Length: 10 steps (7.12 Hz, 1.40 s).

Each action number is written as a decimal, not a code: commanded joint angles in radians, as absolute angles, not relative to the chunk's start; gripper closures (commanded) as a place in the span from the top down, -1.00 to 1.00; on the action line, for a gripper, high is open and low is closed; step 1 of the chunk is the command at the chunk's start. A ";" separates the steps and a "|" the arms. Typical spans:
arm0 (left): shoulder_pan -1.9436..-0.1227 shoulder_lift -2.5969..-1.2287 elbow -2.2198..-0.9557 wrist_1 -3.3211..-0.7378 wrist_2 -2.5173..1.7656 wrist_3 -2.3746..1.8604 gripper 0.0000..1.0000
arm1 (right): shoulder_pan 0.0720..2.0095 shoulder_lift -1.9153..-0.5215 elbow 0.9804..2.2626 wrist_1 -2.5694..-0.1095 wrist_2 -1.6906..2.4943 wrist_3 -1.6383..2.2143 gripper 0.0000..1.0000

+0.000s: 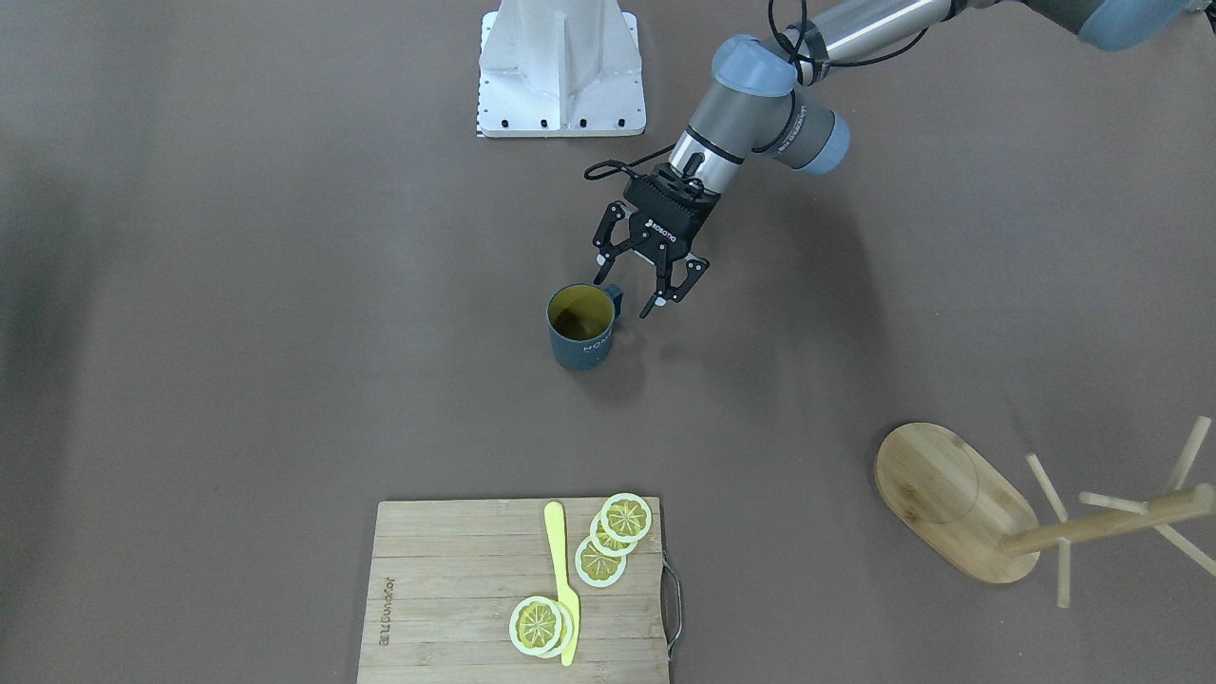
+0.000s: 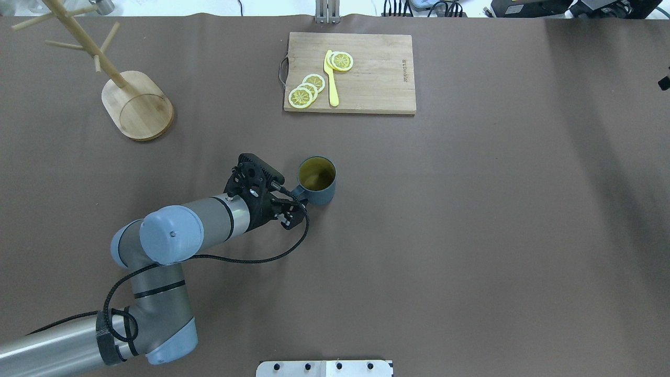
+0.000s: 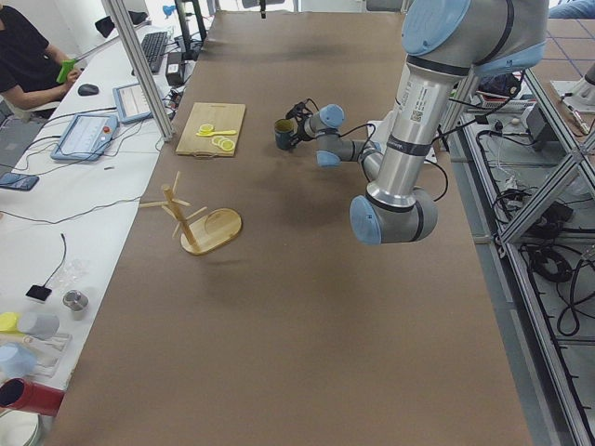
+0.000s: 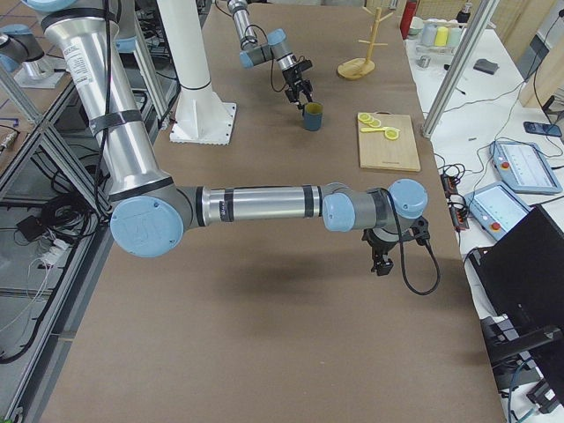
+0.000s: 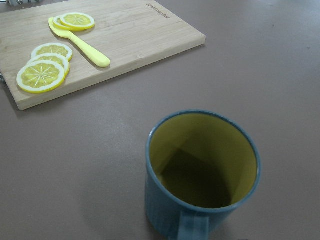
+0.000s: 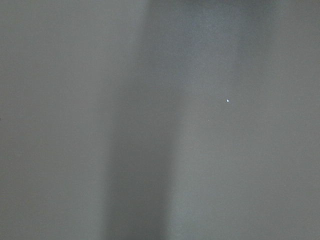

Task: Hang cup on storage rack
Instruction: 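Grasp the blue mug rim with the left gripper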

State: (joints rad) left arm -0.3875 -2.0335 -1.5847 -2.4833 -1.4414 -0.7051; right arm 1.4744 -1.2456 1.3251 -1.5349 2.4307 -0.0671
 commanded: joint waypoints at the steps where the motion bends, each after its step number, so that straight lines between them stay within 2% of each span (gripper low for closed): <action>1: -0.387 -2.048 -1.569 -2.494 -1.443 -0.707 0.31 | 1.474 -1.241 1.327 -1.536 2.433 -0.063 1.00; 2: -0.387 -2.049 -1.569 -2.493 -1.447 -0.707 0.00 | 1.474 -1.241 1.327 -1.536 2.433 -0.061 1.00; 4: -0.387 -2.056 -1.569 -2.496 -1.447 -0.707 -0.75 | 1.476 -1.241 1.327 -1.534 2.434 -0.061 1.00; 5: -0.388 -2.056 -1.569 -2.517 -1.447 -0.707 -1.00 | 1.480 -1.241 1.328 -1.534 2.436 -0.060 1.00; 7: -0.444 -2.054 -1.586 -2.566 -1.495 -0.715 -1.00 | 1.488 -1.239 1.353 -1.540 2.444 -0.058 1.00; 10: -0.492 -1.962 -1.782 -2.600 -1.555 -0.860 -1.00 | 1.503 -1.253 1.393 -1.546 2.444 -0.057 1.00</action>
